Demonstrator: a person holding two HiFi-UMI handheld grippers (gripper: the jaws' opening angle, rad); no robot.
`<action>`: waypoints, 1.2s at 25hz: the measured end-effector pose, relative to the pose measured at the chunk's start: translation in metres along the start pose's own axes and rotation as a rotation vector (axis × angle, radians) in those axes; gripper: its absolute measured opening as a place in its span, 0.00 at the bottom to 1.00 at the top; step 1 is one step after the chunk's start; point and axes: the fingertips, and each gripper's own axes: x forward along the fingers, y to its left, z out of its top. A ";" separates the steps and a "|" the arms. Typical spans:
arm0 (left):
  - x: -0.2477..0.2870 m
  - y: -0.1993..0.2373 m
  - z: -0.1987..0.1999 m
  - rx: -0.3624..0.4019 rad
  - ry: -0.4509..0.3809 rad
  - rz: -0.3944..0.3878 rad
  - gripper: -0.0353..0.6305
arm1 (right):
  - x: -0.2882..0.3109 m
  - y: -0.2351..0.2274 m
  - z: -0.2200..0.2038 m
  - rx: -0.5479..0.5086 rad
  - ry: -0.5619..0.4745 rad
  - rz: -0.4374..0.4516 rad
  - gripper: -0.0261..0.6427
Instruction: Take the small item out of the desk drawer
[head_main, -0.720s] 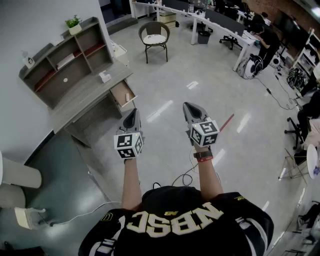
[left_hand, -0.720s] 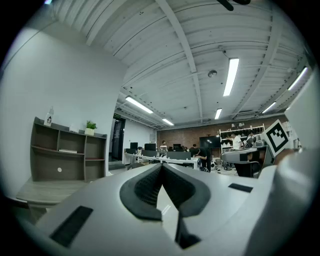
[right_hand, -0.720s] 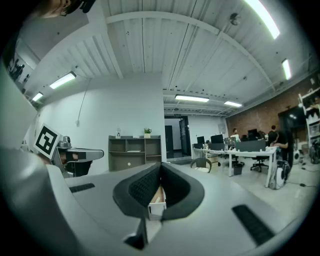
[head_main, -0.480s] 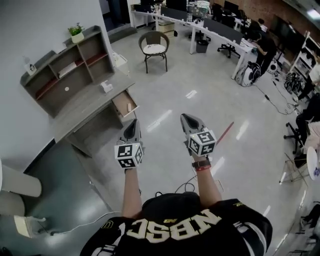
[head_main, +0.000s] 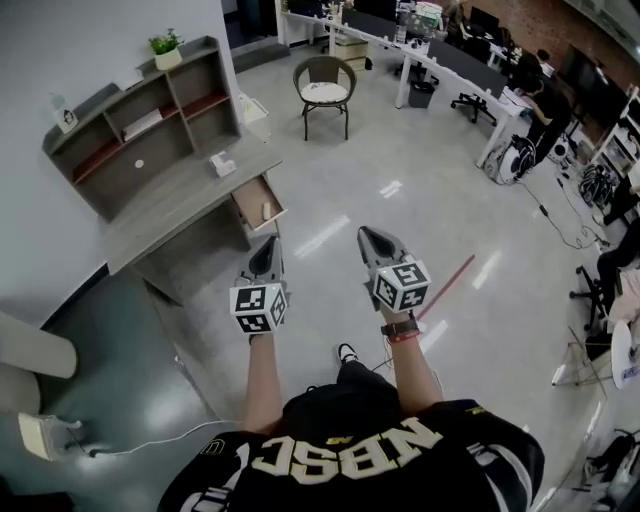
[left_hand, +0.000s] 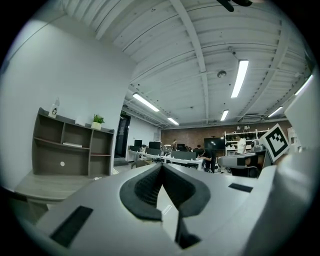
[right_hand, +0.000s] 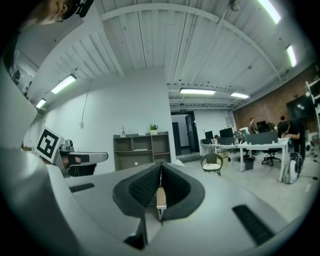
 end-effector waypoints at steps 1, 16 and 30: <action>0.006 0.007 -0.003 0.000 0.004 0.016 0.07 | 0.012 -0.002 -0.002 0.004 0.004 0.018 0.05; 0.120 0.061 -0.010 -0.009 -0.003 0.246 0.07 | 0.172 -0.035 0.012 0.006 0.036 0.335 0.06; 0.096 0.130 -0.046 -0.036 0.074 0.451 0.07 | 0.240 0.018 -0.044 0.052 0.182 0.507 0.07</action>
